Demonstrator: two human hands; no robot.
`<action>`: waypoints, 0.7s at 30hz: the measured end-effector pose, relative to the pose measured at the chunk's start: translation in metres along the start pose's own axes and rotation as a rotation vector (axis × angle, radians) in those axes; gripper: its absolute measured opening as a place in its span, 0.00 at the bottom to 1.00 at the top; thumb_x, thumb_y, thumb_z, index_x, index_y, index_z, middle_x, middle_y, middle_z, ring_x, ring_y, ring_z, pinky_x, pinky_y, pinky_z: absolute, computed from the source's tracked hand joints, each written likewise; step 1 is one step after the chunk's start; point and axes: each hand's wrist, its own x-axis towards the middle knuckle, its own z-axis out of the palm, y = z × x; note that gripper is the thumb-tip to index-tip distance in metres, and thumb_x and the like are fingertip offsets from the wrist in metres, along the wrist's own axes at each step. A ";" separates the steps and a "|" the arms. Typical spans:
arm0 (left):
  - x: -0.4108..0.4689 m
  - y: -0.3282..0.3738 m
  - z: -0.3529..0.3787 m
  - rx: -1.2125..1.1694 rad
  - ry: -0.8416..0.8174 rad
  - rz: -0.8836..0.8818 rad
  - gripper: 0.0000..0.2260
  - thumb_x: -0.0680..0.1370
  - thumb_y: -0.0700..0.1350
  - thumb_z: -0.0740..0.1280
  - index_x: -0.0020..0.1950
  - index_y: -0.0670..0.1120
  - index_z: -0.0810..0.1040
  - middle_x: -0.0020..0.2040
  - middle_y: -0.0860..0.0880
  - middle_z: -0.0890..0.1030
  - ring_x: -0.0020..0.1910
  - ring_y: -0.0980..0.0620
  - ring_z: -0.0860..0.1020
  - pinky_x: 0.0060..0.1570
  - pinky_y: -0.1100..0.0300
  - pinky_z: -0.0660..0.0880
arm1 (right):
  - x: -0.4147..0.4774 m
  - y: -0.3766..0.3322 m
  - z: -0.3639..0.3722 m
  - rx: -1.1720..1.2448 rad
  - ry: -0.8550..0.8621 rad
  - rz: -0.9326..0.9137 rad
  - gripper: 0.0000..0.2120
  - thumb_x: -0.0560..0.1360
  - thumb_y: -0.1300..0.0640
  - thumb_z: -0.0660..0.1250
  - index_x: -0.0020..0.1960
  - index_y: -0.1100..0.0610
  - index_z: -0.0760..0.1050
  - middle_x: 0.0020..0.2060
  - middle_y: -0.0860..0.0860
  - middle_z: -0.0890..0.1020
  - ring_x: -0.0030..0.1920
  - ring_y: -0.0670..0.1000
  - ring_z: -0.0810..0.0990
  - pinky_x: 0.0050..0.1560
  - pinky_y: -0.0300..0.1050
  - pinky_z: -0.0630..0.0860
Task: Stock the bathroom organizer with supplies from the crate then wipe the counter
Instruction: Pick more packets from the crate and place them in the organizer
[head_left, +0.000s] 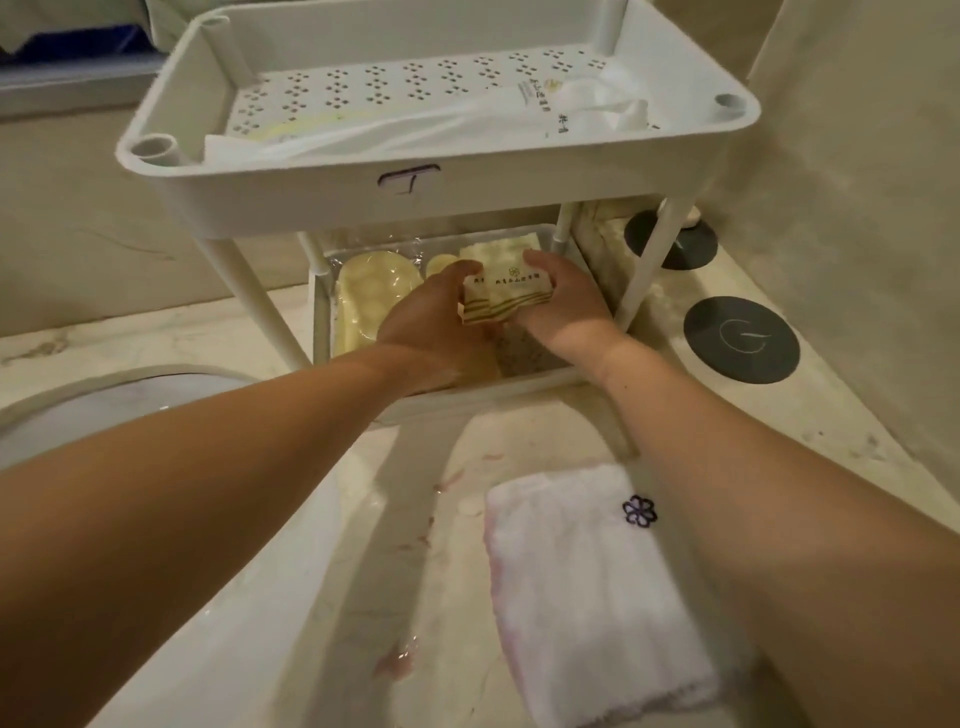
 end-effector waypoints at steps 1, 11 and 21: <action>0.004 -0.001 0.001 0.015 0.010 -0.007 0.31 0.72 0.52 0.73 0.73 0.55 0.65 0.51 0.57 0.74 0.47 0.53 0.77 0.47 0.59 0.73 | 0.005 0.000 0.001 -0.021 -0.001 -0.006 0.31 0.74 0.65 0.69 0.74 0.50 0.65 0.68 0.48 0.73 0.65 0.48 0.73 0.55 0.32 0.71; 0.030 -0.014 0.007 0.160 0.063 -0.044 0.29 0.73 0.58 0.72 0.71 0.54 0.67 0.63 0.49 0.75 0.59 0.48 0.75 0.58 0.50 0.74 | 0.043 0.010 0.014 -0.100 -0.082 -0.015 0.33 0.73 0.63 0.68 0.75 0.52 0.63 0.71 0.52 0.70 0.69 0.51 0.71 0.68 0.47 0.70; 0.037 -0.022 0.016 0.282 0.069 -0.045 0.29 0.72 0.61 0.69 0.70 0.54 0.70 0.64 0.48 0.73 0.63 0.46 0.71 0.59 0.51 0.70 | 0.057 0.022 0.025 -0.532 -0.037 -0.069 0.29 0.75 0.50 0.64 0.75 0.49 0.63 0.76 0.53 0.59 0.76 0.58 0.54 0.76 0.54 0.53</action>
